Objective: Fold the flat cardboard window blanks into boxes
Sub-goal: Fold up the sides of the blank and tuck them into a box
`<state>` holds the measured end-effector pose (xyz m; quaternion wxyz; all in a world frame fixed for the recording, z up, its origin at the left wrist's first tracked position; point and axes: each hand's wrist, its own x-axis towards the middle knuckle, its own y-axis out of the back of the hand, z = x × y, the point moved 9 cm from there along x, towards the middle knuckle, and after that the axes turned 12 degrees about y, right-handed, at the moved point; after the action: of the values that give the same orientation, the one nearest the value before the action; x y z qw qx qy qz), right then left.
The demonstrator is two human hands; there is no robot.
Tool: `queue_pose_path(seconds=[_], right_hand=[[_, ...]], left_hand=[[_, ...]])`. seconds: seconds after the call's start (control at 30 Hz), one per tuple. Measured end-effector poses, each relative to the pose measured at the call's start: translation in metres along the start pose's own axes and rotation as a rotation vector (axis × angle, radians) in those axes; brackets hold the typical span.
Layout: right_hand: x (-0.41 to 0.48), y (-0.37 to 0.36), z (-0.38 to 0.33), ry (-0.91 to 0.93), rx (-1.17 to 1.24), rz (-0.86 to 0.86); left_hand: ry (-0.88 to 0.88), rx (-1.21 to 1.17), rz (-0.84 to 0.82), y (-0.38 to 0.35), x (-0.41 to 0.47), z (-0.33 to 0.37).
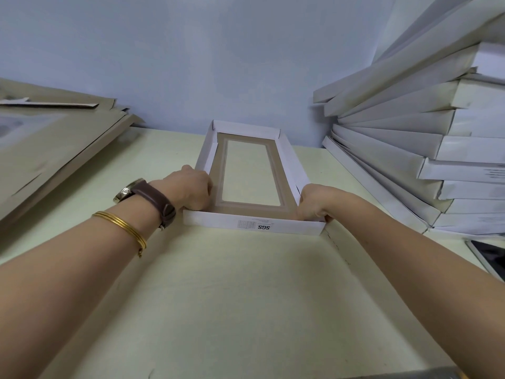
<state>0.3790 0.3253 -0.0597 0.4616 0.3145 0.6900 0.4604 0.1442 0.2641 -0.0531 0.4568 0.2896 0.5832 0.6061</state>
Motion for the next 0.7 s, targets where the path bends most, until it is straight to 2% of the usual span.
queue_pose_path(seconds=[0.3,0.7], right_hand=[[-0.002,0.0,-0.003,0.012,-0.003,-0.008],[-0.006,0.0,-0.005,0.02,0.001,-0.008]], left_hand=[[0.108,-0.159,-0.003,0.005,0.008,-0.012],[0.147,-0.098,0.074,0.006,0.005,-0.007]])
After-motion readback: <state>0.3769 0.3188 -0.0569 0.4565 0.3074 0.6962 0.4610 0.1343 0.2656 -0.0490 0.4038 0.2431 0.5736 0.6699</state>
